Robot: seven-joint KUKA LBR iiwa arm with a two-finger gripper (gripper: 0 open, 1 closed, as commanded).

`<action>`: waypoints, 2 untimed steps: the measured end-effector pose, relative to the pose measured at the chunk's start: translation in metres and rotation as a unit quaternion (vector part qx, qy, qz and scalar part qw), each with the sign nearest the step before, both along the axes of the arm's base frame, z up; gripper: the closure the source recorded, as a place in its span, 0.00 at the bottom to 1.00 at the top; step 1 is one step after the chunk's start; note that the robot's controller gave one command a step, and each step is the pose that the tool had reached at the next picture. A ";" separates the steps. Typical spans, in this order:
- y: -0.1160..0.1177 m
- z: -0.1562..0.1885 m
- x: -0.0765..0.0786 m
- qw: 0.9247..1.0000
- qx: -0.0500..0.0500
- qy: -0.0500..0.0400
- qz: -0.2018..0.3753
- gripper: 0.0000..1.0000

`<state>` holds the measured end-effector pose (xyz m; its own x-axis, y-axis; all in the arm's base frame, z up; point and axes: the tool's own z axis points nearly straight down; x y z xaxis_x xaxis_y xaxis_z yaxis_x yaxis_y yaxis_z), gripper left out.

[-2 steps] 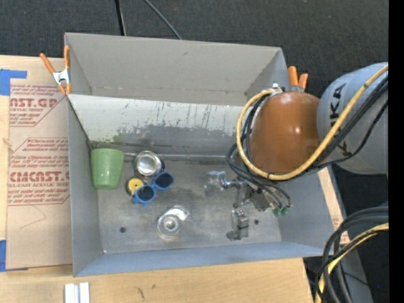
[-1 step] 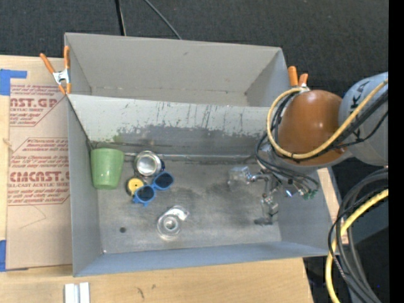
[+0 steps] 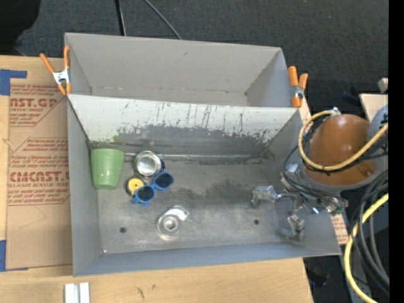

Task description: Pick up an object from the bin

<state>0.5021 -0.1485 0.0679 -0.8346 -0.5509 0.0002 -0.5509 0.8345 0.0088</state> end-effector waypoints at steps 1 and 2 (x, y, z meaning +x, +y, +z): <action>0.014 0.004 -0.018 1.000 -0.004 -0.010 0.015 0.00; 0.014 0.002 -0.021 1.000 -0.003 -0.004 0.014 1.00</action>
Offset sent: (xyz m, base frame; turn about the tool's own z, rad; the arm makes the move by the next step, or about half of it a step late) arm -0.0217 0.0126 0.0021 -0.0288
